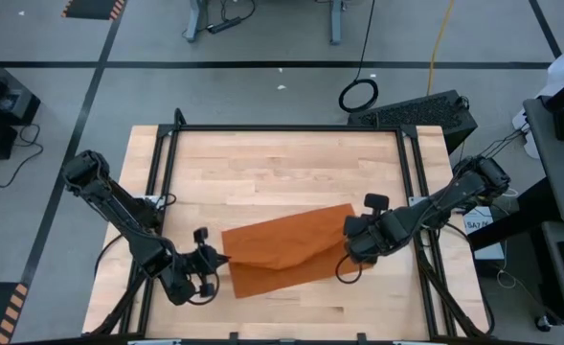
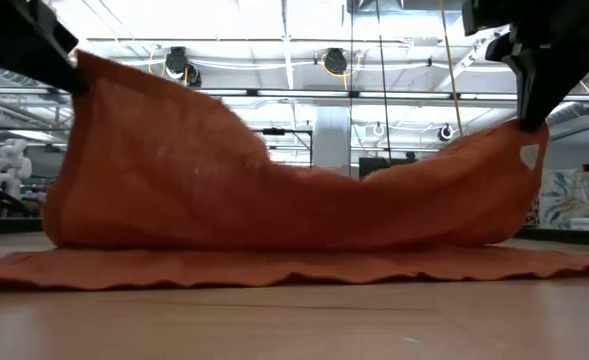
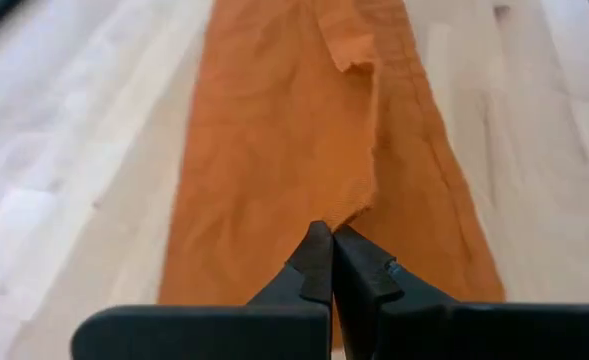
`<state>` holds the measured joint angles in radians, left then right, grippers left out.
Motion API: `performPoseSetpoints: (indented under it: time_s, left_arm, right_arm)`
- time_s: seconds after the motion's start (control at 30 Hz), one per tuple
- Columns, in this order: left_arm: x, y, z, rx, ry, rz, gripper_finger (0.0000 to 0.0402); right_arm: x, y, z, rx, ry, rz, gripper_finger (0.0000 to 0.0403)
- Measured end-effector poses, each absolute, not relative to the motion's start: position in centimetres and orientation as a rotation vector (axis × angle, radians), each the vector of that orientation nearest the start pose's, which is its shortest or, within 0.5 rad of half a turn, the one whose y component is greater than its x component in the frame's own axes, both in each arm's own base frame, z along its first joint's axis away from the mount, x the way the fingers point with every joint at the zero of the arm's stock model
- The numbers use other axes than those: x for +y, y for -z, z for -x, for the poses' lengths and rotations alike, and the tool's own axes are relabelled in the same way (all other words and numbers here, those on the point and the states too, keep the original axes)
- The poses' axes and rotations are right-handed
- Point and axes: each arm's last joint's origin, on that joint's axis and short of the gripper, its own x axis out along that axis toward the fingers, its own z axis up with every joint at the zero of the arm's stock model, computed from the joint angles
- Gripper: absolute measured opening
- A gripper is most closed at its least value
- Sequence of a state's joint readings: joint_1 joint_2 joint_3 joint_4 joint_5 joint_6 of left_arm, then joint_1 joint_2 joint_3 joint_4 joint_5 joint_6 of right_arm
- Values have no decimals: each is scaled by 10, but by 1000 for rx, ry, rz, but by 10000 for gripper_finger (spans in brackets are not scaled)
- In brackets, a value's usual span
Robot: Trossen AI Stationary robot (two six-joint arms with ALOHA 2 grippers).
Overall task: Roll towel into tight, uniform cylinder
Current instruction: Fold the brown towel
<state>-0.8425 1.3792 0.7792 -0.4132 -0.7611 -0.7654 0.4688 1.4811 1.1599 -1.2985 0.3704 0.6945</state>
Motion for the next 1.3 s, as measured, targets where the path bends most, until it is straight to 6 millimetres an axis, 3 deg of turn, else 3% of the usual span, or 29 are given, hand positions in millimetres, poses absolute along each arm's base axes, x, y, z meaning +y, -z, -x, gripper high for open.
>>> performPoseSetpoints:
  time_s: [0.3, 0.7, 0.93, 1.3]
  left_arm:
    - [-175, -209, -187, 565, -257, -89, 3]
    - [-168, -232, -186, 491, -277, -126, 2]
    - [-173, -223, -187, 589, -187, -47, 2]
    - [-188, -194, -196, 717, -111, -43, 2]
  right_arm:
    - [84, -258, -221, 1424, 508, 120, 4]
    - [76, -295, -233, 1334, 494, 145, 4]
    - [78, -295, -233, 1385, 423, 108, 4]
    - [80, -295, -231, 1429, 371, 62, 4]
